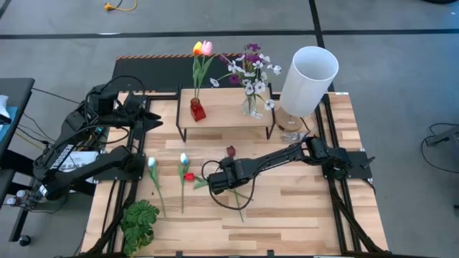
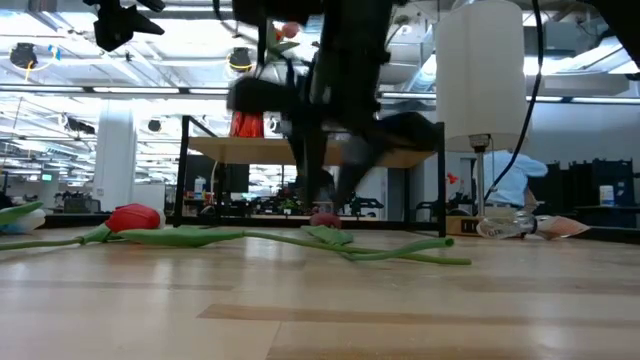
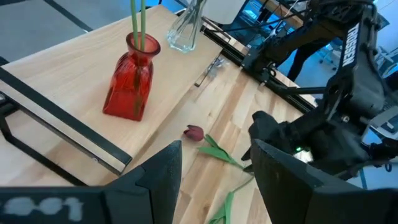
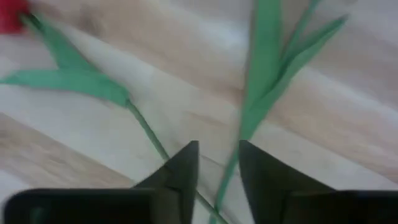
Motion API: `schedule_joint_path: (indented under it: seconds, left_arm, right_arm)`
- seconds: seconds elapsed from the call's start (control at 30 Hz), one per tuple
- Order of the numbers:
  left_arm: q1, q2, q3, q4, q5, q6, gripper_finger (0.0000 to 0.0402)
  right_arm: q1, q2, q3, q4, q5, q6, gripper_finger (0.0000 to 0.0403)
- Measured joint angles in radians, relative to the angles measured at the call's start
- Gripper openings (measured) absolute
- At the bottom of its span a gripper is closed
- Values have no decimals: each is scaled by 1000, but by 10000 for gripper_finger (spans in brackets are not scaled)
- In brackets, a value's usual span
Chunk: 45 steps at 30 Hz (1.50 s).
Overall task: Pick and place flowers into a vace then onto a shelf
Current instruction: Put the dark red flower into the red vase on the shelf
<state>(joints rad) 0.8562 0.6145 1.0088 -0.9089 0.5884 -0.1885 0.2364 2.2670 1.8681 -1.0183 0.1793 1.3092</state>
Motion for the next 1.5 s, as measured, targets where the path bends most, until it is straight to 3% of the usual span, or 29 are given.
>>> schedule_joint_path:
  seconds: [0.27, 0.5, 0.77, 1.1, 1.27, 1.5]
  left_arm:
    - [0, 0, 0, 1, -1, 0, 181]
    - [0, 0, 0, 1, -1, -5, 181]
    - [0, 0, 0, 1, -1, -15, 181]
    - [0, 0, 0, 1, -1, -17, 181]
    - [0, 0, 0, 1, -1, -15, 181]
    - [0, 0, 0, -28, 30, 5, 181]
  right_arm:
    - [-10, 39, 0, -36, 6, 52, 220]
    - [-10, 43, -49, 41, -18, 52, 237]
    - [-10, 41, -62, 66, -44, 36, 183]
    - [-6, 43, -62, 93, 25, 6, 11]
    - [-7, 42, -30, 73, 87, -32, 7]
    - [32, 40, 139, -59, 183, -136, 2]
